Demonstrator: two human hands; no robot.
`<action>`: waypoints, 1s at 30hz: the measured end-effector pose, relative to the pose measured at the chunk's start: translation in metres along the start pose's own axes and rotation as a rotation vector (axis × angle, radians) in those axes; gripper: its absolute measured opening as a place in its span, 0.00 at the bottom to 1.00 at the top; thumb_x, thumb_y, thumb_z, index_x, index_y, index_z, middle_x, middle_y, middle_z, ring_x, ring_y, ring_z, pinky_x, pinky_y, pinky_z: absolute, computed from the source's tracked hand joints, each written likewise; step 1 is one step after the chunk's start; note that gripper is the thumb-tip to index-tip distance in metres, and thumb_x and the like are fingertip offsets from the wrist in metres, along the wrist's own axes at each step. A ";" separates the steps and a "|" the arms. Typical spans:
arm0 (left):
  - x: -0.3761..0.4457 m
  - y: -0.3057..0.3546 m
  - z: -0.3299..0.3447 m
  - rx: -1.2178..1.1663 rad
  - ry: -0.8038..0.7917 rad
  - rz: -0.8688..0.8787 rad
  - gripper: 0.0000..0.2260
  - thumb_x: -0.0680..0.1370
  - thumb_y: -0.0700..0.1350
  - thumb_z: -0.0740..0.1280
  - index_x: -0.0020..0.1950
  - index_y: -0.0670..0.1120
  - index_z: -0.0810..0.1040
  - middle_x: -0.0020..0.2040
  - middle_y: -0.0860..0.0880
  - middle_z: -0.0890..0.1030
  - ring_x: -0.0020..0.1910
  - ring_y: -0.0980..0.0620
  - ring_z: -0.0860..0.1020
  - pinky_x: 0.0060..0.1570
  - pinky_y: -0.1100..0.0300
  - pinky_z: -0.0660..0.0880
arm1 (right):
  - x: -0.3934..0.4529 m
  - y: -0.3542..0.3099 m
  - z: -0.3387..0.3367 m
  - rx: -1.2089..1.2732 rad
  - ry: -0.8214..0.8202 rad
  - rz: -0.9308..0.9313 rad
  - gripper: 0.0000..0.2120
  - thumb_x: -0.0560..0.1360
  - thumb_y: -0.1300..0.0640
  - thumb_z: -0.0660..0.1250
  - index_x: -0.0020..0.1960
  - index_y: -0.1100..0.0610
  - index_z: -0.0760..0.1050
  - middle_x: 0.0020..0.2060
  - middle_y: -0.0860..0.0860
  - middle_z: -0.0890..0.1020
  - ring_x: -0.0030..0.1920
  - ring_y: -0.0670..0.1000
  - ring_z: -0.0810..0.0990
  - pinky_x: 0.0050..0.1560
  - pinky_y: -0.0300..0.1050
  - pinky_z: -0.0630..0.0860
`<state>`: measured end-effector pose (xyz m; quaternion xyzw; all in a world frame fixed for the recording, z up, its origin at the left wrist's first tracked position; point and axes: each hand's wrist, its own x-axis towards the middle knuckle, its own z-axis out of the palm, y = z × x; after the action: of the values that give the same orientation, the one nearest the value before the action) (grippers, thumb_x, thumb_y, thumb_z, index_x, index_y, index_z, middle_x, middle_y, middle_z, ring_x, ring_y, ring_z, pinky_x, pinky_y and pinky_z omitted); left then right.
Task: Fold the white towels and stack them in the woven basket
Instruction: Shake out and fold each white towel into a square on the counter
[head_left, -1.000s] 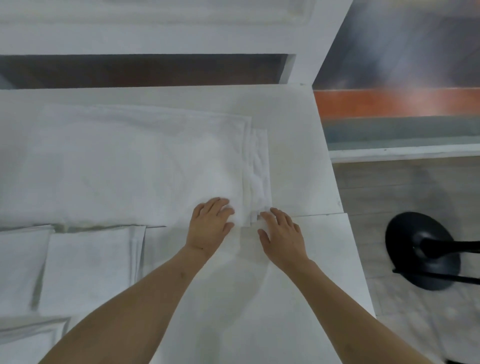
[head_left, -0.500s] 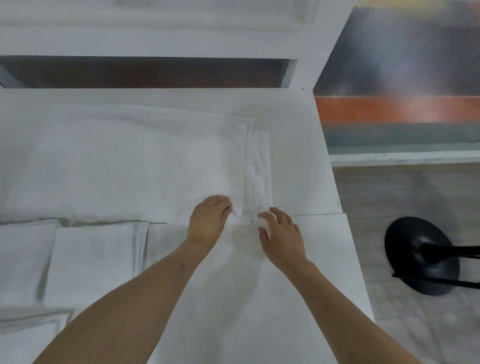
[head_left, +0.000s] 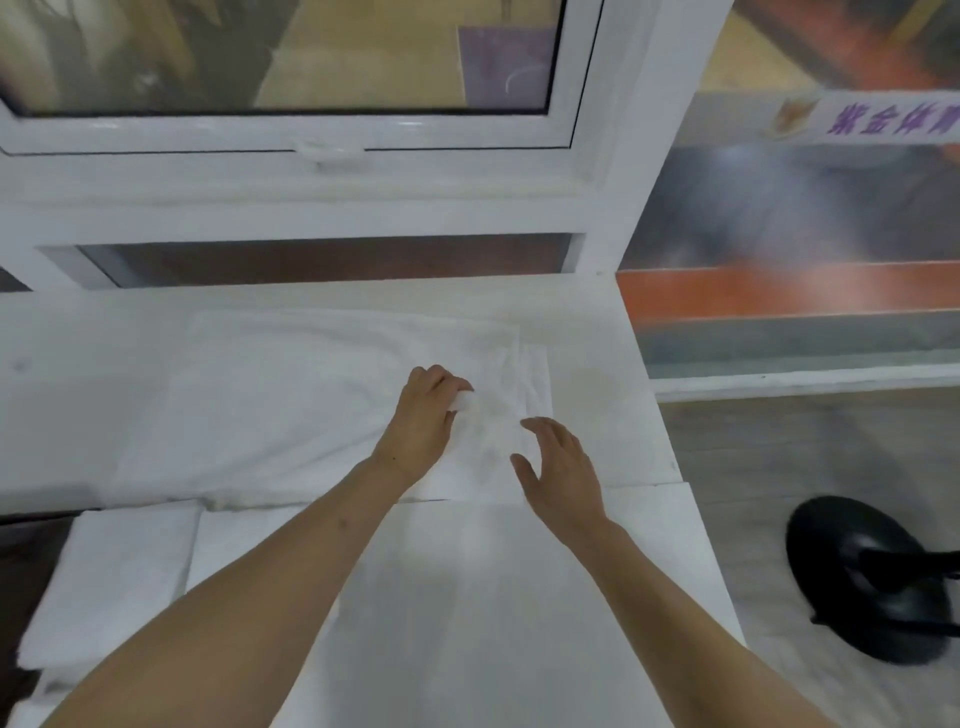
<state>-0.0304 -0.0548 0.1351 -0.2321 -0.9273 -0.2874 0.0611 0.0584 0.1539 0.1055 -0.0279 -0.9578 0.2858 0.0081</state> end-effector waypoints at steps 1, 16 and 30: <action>0.004 0.005 -0.020 0.002 0.026 0.019 0.17 0.75 0.27 0.65 0.59 0.43 0.80 0.53 0.46 0.78 0.51 0.47 0.70 0.53 0.53 0.73 | 0.004 -0.013 -0.008 0.034 0.002 -0.009 0.25 0.81 0.48 0.67 0.76 0.49 0.67 0.74 0.48 0.72 0.73 0.53 0.70 0.69 0.53 0.73; 0.016 0.101 -0.323 -0.223 0.417 0.179 0.12 0.82 0.36 0.60 0.55 0.48 0.81 0.53 0.57 0.80 0.55 0.53 0.70 0.56 0.69 0.66 | 0.008 -0.197 -0.110 0.418 0.038 -0.003 0.09 0.79 0.45 0.67 0.52 0.50 0.80 0.46 0.44 0.84 0.49 0.51 0.83 0.51 0.52 0.81; -0.010 0.059 -0.406 -0.683 0.364 -0.149 0.15 0.81 0.59 0.60 0.54 0.49 0.77 0.48 0.53 0.79 0.48 0.53 0.77 0.47 0.53 0.73 | -0.043 -0.238 -0.295 0.315 0.242 -0.205 0.04 0.79 0.54 0.71 0.47 0.49 0.83 0.42 0.43 0.85 0.44 0.42 0.81 0.43 0.32 0.73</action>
<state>-0.0023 -0.2438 0.4986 -0.1164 -0.7665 -0.6196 0.1229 0.0986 0.1137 0.4825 0.0371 -0.8914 0.4239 0.1561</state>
